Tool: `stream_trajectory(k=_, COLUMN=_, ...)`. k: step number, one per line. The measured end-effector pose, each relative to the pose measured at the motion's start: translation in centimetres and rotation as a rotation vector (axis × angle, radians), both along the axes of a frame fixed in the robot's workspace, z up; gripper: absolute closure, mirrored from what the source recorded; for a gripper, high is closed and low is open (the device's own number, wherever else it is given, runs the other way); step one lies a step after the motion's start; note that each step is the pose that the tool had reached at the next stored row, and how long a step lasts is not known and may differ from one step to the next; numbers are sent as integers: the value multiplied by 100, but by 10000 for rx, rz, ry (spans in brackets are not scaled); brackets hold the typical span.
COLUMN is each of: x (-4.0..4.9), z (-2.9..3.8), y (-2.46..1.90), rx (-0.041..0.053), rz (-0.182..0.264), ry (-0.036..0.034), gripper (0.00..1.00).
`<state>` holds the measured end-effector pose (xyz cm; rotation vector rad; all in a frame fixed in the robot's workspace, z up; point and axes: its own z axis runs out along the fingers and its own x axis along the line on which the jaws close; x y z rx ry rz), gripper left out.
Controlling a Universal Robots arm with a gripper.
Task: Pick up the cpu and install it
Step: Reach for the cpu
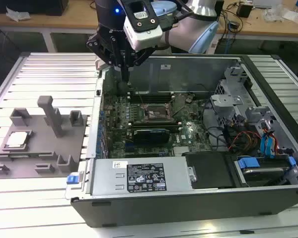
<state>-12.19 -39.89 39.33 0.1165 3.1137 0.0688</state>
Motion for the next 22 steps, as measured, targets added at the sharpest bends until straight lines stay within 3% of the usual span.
stream_trajectory(k=9, x=0, z=0, y=0, rx=0, rz=0, ry=0, gripper=89)
stream_trajectory(k=22, x=-100, z=0, y=18, rx=0, rz=-2, ry=-24, gripper=89)
